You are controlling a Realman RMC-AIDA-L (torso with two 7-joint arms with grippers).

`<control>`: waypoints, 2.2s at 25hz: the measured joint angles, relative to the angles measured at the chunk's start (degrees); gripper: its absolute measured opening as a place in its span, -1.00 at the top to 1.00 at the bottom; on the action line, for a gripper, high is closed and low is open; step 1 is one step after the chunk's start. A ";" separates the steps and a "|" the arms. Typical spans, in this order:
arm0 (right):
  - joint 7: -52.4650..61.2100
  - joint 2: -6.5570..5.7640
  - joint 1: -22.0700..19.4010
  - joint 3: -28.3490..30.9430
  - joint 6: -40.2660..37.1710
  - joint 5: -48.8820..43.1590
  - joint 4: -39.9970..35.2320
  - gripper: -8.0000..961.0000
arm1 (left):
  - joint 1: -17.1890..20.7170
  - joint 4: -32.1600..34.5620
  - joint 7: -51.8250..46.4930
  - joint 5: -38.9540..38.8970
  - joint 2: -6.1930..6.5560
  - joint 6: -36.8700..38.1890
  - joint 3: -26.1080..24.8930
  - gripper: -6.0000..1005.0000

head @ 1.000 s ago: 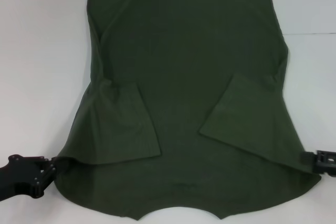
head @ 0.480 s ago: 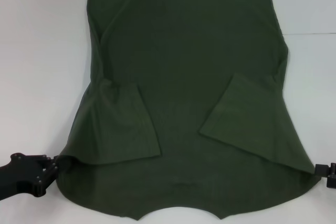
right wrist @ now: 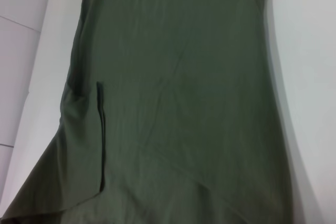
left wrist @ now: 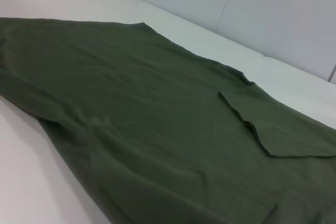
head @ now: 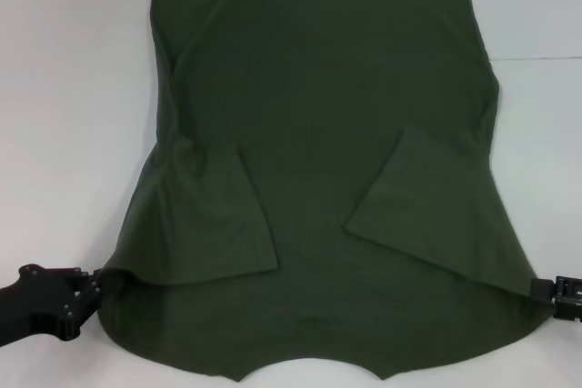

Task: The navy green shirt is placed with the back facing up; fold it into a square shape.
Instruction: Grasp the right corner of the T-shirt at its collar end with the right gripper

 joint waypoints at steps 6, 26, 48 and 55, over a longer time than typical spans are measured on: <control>0.08 0.30 0.21 -0.28 0.87 0.00 0.23 -0.93 | 0.08 -0.02 0.07 0.00 0.00 -0.02 0.00 0.96; -0.88 1.43 0.91 1.00 -2.52 0.24 0.86 -0.93 | 0.06 -0.65 0.71 0.00 0.09 -0.44 -0.02 0.96; -0.36 0.95 1.08 0.76 0.25 -0.27 1.82 -0.86 | 0.01 -1.25 1.41 0.00 0.18 -0.48 -0.23 0.96; -0.19 0.97 1.10 1.10 1.39 -0.26 2.17 -0.50 | 0.01 -1.25 1.42 0.00 0.26 -0.47 -0.36 0.96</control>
